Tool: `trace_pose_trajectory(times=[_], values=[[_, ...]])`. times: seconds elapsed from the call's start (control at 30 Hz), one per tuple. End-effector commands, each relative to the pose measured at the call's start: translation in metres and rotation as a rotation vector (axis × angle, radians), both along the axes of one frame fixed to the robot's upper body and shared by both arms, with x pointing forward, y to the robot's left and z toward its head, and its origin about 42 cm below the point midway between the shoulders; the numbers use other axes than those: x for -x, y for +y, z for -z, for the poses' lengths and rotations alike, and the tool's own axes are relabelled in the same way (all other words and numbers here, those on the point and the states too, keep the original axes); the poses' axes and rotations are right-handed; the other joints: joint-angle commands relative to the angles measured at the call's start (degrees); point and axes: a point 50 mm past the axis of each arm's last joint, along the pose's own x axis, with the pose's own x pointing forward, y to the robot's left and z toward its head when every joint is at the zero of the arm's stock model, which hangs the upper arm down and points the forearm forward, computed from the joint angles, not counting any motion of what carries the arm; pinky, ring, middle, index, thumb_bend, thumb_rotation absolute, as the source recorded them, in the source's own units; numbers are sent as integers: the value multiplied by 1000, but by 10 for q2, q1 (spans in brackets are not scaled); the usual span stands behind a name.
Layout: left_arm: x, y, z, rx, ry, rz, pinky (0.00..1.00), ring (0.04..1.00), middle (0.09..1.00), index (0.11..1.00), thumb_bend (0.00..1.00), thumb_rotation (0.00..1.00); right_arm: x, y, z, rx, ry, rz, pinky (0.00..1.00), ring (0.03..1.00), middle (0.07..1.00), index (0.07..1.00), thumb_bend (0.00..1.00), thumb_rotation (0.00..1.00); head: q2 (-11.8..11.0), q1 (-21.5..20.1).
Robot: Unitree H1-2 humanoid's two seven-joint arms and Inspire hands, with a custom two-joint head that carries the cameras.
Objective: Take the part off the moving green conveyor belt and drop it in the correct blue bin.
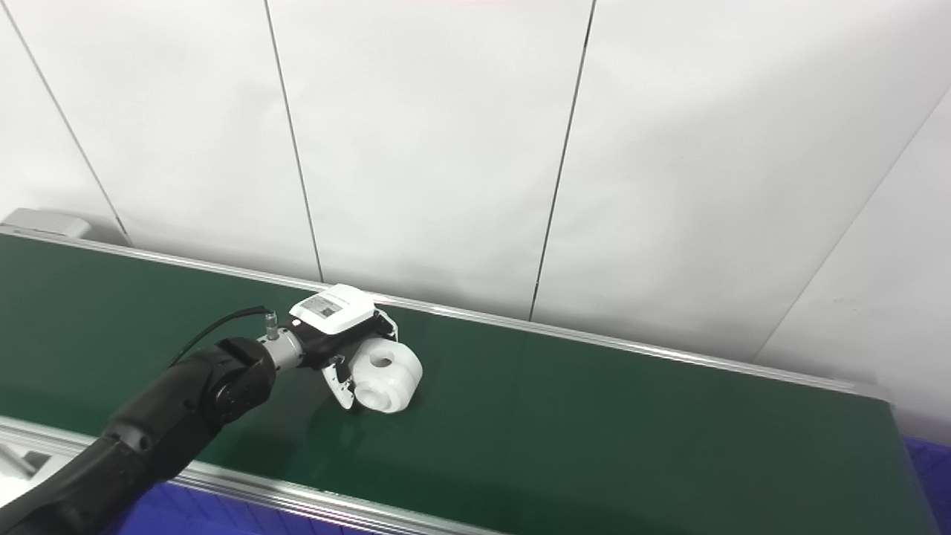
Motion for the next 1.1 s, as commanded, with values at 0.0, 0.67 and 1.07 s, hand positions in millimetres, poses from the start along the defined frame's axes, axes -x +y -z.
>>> trace_pose_trajectory(times=[0.0, 0.67, 1.07], values=[[-7, -3, -20, 42, -56, 0, 684, 719, 694, 483, 523, 50, -1, 3, -13, -27, -81, 14, 1000, 999, 1000, 1000, 724, 980, 0, 2], [88, 17, -111, 249, -209, 20, 708, 730, 653, 481, 523, 48, -11, -8, -44, -31, -100, 3, 1000, 1000, 1000, 1000, 732, 1000, 102, 91], [175, 30, -92, 250, -110, -105, 694, 719, 649, 482, 521, 47, -18, -26, -59, -83, -101, 11, 1000, 1000, 1000, 1000, 752, 1000, 152, 210]])
